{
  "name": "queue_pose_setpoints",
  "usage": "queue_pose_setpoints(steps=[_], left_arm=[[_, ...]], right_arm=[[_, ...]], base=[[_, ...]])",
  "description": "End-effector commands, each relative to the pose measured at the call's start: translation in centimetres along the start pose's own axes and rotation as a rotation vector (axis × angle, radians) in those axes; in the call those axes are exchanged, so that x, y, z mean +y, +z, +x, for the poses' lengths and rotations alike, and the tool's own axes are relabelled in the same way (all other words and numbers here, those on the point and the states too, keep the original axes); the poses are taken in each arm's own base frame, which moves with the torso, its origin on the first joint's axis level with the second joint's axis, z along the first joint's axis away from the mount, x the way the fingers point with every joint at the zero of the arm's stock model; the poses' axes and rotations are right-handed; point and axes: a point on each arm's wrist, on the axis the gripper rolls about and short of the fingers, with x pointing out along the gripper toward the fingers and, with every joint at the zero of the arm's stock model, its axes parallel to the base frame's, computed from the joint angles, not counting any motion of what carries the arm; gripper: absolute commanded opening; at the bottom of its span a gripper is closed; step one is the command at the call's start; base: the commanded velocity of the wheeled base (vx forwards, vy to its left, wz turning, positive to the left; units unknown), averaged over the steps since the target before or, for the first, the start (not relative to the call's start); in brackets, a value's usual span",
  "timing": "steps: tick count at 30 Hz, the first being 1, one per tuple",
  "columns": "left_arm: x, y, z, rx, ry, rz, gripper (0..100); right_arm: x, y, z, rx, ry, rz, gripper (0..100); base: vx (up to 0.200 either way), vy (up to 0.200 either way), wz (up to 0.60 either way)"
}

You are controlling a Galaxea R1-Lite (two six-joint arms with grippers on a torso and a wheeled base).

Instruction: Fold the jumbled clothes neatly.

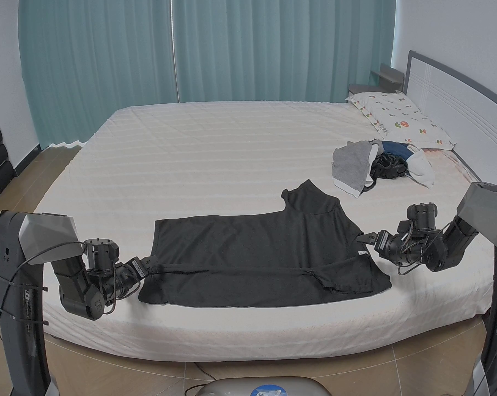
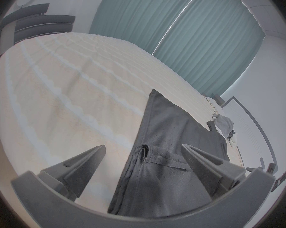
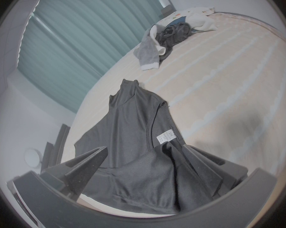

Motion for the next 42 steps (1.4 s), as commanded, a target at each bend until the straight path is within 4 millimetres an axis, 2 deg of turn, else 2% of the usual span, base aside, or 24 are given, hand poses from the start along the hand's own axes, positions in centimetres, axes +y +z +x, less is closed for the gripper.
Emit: queue_pose_setpoints(steps=[1, 5, 10, 17, 21, 26, 34, 38, 42], left_arm=[[-0.4, 1.6, -3.3, -0.026, -0.006, -0.016, 100], [-1.5, 1.7, -5.6, -0.024, -0.025, -0.173, 100], [-2.1, 1.4, -6.6, 0.033, -0.082, -0.312, 100], [-2.0, 0.7, -6.6, 0.097, -0.107, -0.344, 100], [-1.9, -0.4, -6.3, 0.126, -0.091, -0.324, 100], [-1.5, -1.3, -6.2, 0.151, -0.069, -0.291, 100], [-1.0, -2.7, -7.5, 0.183, -0.013, -0.223, 100], [-1.8, -2.2, -8.8, 0.163, -0.032, -0.224, 100], [-2.8, -3.5, -9.0, 0.207, -0.049, -0.193, 100]], right_arm=[[1.0, 0.4, -3.0, -0.045, 0.023, 0.112, 100], [1.3, 0.9, -4.9, -0.068, 0.035, 0.343, 100], [0.8, -0.2, -5.6, -0.036, 0.021, 0.469, 100], [0.0, -1.6, -5.4, 0.001, 0.042, 0.476, 100], [-0.4, -2.7, -5.0, 0.016, 0.055, 0.469, 100], [-0.7, -3.3, -4.9, 0.012, 0.061, 0.459, 100], [-0.8, -4.3, -4.6, 0.011, 0.065, 0.436, 100], [-0.8, -4.3, -4.6, 0.013, 0.065, 0.435, 100], [-0.7, -4.4, -4.6, 0.013, 0.065, 0.433, 100]], base=[[0.0, 0.0, 0.0], [0.0, 0.0, 0.0], [0.16, 0.0, 0.0], [0.2, 0.0, 0.0], [0.2, 0.0, 0.0], [0.0, 0.0, 0.0], [0.0, 0.0, 0.0], [0.0, 0.0, 0.0], [0.0, 0.0, 0.0]])
